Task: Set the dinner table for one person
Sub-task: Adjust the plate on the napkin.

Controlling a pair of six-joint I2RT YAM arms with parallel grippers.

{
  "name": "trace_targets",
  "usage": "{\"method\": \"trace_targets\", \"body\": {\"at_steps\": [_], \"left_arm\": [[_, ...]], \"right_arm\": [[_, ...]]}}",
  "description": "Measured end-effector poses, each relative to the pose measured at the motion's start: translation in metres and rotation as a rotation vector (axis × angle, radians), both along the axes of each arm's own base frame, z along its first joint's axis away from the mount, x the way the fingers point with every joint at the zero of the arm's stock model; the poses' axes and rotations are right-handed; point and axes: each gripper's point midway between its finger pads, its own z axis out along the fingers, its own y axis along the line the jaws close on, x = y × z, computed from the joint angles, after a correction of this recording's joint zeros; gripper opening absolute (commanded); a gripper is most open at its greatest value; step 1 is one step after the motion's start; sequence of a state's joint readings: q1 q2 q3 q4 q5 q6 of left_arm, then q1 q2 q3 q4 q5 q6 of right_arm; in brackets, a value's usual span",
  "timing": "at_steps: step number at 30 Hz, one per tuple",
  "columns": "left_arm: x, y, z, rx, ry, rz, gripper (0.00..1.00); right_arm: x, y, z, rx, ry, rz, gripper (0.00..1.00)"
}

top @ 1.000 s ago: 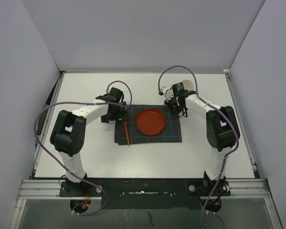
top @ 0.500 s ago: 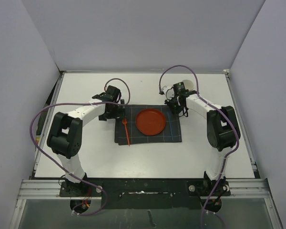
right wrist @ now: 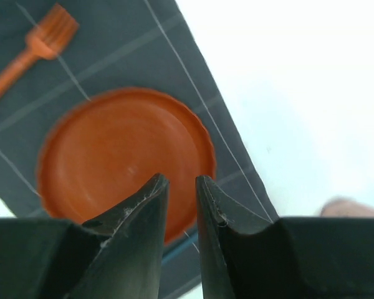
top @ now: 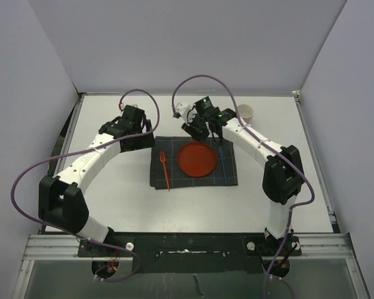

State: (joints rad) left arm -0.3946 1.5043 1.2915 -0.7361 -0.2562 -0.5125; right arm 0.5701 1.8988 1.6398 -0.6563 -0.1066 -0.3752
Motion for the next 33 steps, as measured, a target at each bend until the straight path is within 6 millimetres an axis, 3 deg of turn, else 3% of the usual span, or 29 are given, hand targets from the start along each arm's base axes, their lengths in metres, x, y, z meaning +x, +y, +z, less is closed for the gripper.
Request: {"method": "trace_targets", "body": {"at_steps": [3,5,7,10,12,14,17,20,25,33], "left_arm": [[-0.007,0.022,-0.025,0.055,0.093,0.049,0.98],[0.0,0.041,-0.036,0.05,0.137,0.097,0.98],[0.02,0.07,-0.043,0.005,0.177,0.174,0.97],[0.054,0.128,-0.035,-0.073,0.151,0.316,0.98],[0.056,0.161,-0.027,-0.093,0.126,0.391,0.98],[0.051,0.179,-0.02,-0.108,0.101,0.435,0.98],[0.035,0.172,-0.017,-0.132,0.095,0.42,0.98],[0.015,0.156,-0.016,-0.157,0.1,0.384,0.97],[-0.006,0.144,-0.006,-0.193,0.075,0.353,0.98],[-0.015,0.137,0.007,-0.222,0.035,0.33,0.98]], "right_arm": [[-0.013,0.036,0.006,0.028,-0.006,0.064,0.29],[-0.029,0.054,-0.004,0.032,0.031,0.098,0.31],[-0.045,0.066,-0.02,0.016,0.072,0.124,0.31],[-0.066,0.081,-0.044,-0.023,0.116,0.15,0.31],[-0.082,0.094,-0.059,-0.05,0.14,0.165,0.31],[-0.098,0.106,-0.073,-0.072,0.165,0.175,0.31],[-0.119,0.122,-0.09,-0.094,0.201,0.191,0.31],[-0.125,0.137,-0.096,-0.085,0.219,0.184,0.31],[-0.112,0.146,-0.089,-0.038,0.214,0.131,0.31],[-0.094,0.14,-0.085,-0.009,0.209,0.076,0.3]]}}
